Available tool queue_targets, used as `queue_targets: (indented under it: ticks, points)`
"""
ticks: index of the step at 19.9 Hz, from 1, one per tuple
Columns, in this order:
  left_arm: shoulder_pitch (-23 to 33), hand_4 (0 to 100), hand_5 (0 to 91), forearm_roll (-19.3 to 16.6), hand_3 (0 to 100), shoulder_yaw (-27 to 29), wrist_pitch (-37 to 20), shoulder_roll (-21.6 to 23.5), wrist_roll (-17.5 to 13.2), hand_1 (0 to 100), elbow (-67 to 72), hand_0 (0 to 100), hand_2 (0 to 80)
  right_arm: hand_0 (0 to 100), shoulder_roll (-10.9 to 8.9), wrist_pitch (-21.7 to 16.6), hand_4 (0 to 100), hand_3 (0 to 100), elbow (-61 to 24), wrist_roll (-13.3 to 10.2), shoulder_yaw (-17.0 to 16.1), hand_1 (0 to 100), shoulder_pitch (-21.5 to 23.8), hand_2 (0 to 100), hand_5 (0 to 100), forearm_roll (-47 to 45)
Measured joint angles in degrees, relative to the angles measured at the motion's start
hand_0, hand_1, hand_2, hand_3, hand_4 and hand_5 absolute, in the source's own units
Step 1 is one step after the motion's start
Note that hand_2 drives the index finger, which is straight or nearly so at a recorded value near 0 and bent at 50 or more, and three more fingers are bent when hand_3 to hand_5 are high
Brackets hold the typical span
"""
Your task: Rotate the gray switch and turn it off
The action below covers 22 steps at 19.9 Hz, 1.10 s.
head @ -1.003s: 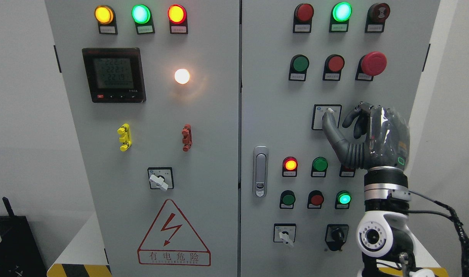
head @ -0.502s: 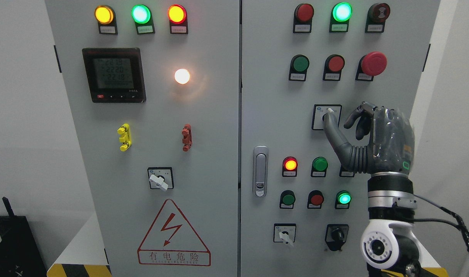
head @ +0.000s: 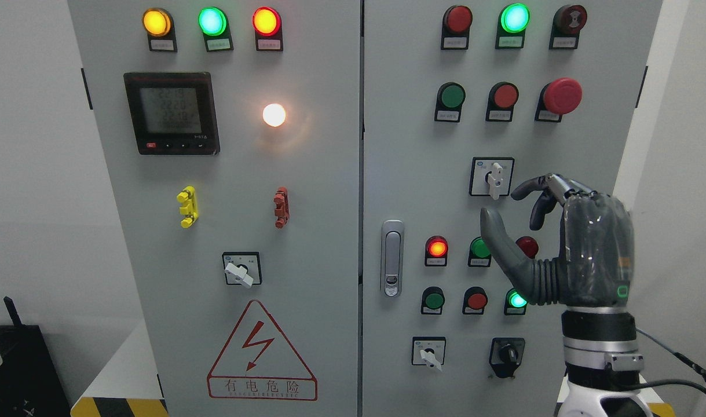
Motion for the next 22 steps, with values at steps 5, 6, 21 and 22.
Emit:
queue_targets:
  ticks: [5,6,21,22]
  points:
    - [0.0,0,0.0,0.0,0,0.0,0.0,0.0,0.0,39,0.0,12,0.0,24,-2.29,-1.6,0,2,-1.6,-0.1,-0.9,22,3.4,6,0,-0.1]
    - [0.0,0,0.0,0.0,0,0.0,0.0,0.0,0.0,39,0.0,12,0.0,24,-2.83,-1.7,0,2,-1.9,-0.1,-1.1,22,3.9,5,0,-0.3]
    - [0.0,0,0.0,0.0,0,0.0,0.0,0.0,0.0,39,0.0,12,0.0,21,-8.93,-3.2,0,0,-3.9,-0.3,-2.4,18,7.9,4,0,-3.2]
    - [0.0,0,0.0,0.0,0,0.0,0.0,0.0,0.0,39,0.0,12,0.0,21,-9.15,-3.3,0,0,-4.0,-0.2,-2.5,18,8.0,4,0,-3.2]
